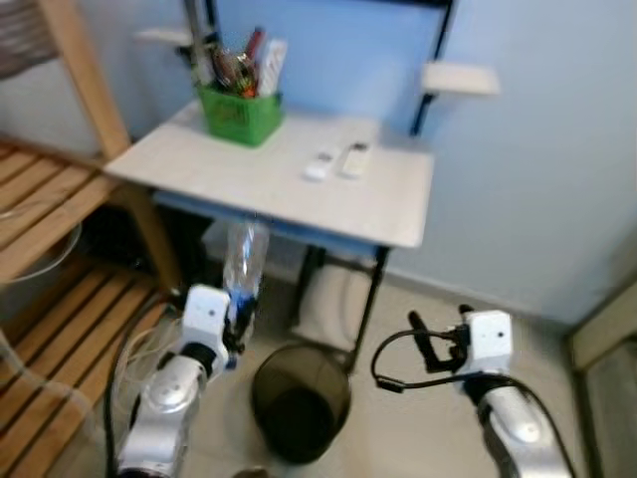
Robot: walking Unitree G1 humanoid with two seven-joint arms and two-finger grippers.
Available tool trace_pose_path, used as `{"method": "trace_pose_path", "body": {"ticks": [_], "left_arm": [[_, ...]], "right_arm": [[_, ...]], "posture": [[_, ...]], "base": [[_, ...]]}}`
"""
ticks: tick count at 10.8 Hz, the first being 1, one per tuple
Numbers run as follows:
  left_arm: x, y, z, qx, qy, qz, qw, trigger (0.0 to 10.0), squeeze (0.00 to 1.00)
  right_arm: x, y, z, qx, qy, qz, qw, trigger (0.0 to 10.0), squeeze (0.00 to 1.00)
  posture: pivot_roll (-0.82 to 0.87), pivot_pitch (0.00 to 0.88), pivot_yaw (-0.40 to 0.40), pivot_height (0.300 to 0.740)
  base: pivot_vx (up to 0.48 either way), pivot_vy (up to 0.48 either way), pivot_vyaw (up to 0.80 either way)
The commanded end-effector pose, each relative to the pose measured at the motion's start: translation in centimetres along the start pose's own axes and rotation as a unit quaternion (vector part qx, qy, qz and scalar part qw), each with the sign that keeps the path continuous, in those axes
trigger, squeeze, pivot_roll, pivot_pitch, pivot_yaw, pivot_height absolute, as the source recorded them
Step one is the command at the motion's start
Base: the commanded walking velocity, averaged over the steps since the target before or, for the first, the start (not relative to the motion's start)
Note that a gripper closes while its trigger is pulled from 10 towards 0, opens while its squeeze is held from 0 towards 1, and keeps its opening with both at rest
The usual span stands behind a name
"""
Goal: Clean up the room
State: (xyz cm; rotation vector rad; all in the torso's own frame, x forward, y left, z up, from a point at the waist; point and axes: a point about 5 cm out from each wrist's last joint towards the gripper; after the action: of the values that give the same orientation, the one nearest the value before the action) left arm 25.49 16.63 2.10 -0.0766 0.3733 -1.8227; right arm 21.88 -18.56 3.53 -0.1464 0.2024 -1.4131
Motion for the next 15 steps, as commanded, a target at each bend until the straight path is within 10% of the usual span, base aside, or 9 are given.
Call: {"method": "trace_pose_path", "body": {"ticks": [1,6,13,14,15], "left_arm": [[0.9,0.8,0.1,0.001,0.008,-0.014,1.000,10.0,0.00],[2.7,1.8,-4.9,-0.145,0.067,0.001,0.987,10.0,0.00],[1.5,2.4,-5.2,-0.215,0.137,0.046,0.966,10.0,0.00],[1.2,2.7,-4.8,-0.213,0.131,0.055,0.967,10.0,1.00],[1.0,3.1,-4.2,-0.205,0.139,0.054,0.967,10.0,1.00]], "right_arm": [[0.9,-0.6,0.3,-0.004,-0.007,-0.006,1.000,10.0,0.23],[3.2,-5.1,1.4,-0.031,-0.030,-0.016,0.999,10.0,0.22],[3.1,-9.1,1.2,-0.081,-0.022,-0.019,0.996,10.0,0.23],[3.1,-9.5,1.2,-0.085,-0.021,-0.021,0.996,10.0,0.23],[3.0,-9.7,1.3,-0.086,-0.020,-0.022,0.996,10.0,0.22]], "posture": [[-0.11,0.055,-0.036,0.740],[-0.26,0.163,-0.107,0.740],[-0.33,0.267,-0.135,0.740],[-0.33,0.269,-0.135,0.740],[-0.34,0.270,-0.135,0.740]], "base": [[0.000,0.000,0.00],[0.000,0.000,0.00],[0.000,0.000,0.00],[0.000,0.000,0.00],[0.000,0.000,0.00]]}}
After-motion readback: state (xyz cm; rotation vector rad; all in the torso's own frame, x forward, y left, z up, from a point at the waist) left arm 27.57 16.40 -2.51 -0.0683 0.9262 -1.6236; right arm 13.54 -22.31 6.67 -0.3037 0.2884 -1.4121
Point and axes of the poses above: a point about 5 cm out from each wrist's last joint towards the gripper, its own y axis pointing out of the wrist towards the gripper, its own z axis along the axis of the wrist's last joint, x = y × z, and after that the axes turned 5 degrees about y, right-handed
